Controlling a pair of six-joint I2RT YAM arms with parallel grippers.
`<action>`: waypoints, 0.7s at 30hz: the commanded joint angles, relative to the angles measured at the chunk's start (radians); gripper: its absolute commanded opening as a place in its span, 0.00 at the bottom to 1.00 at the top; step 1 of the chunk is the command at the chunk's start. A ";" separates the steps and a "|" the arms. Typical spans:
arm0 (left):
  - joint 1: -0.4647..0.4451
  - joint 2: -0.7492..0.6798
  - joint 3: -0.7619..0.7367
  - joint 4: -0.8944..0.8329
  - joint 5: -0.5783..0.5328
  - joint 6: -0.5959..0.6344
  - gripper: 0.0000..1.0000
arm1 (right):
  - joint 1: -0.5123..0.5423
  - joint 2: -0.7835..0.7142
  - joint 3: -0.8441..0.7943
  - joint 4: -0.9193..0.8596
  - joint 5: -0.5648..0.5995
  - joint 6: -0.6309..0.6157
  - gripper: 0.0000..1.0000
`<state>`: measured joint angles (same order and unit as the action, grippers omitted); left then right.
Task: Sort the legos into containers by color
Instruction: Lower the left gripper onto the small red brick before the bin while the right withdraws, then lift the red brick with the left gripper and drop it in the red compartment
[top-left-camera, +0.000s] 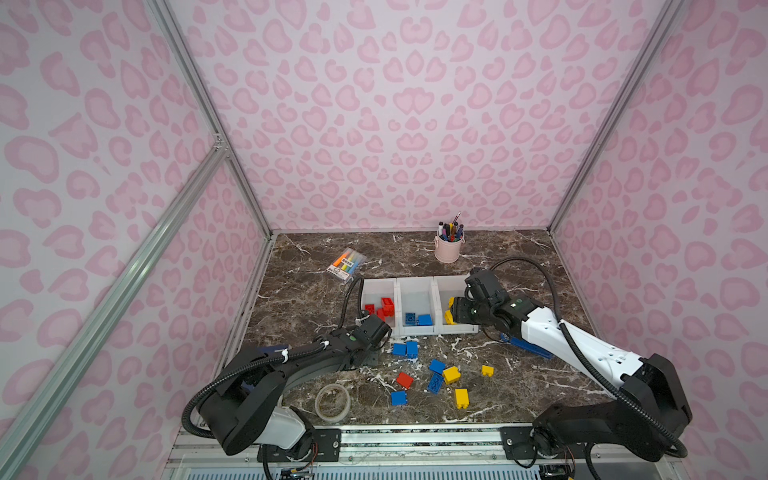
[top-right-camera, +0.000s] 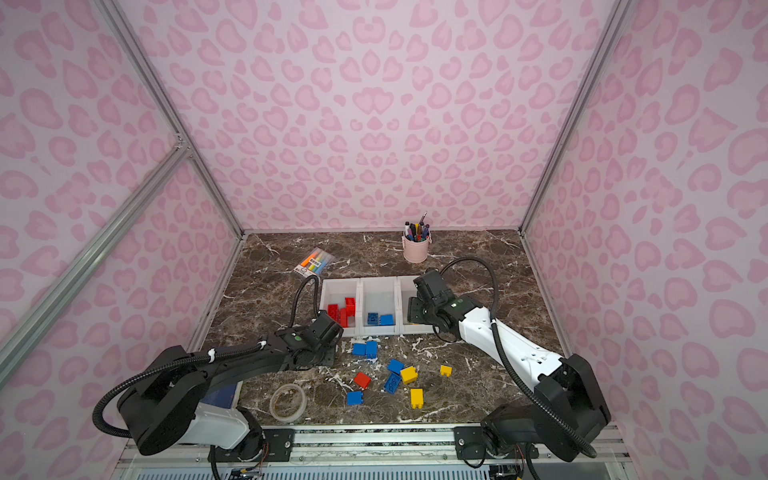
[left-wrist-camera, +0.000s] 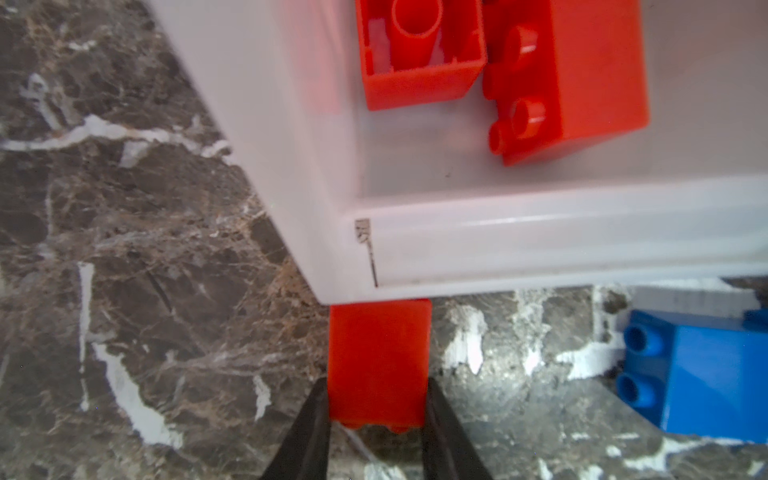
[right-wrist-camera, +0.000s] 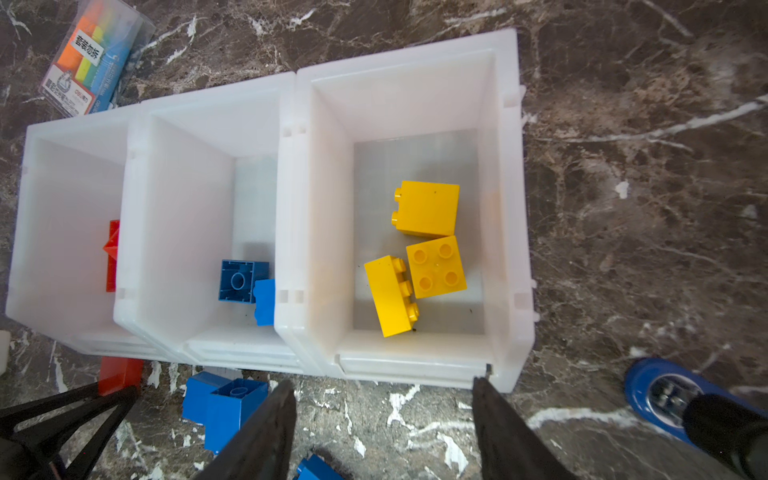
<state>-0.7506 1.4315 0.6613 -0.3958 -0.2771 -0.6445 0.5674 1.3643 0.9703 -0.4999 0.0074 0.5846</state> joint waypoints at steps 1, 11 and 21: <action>-0.020 -0.020 -0.008 -0.012 -0.008 -0.032 0.32 | 0.000 -0.004 -0.009 -0.003 0.014 0.006 0.68; -0.158 -0.121 -0.026 -0.104 -0.013 -0.128 0.32 | 0.000 -0.011 -0.016 -0.006 0.017 0.002 0.68; -0.155 -0.176 0.158 -0.171 -0.088 -0.017 0.32 | 0.000 -0.012 -0.014 -0.006 0.017 0.004 0.67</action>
<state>-0.9100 1.2476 0.7727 -0.5415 -0.3157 -0.7139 0.5674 1.3563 0.9577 -0.5022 0.0113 0.5842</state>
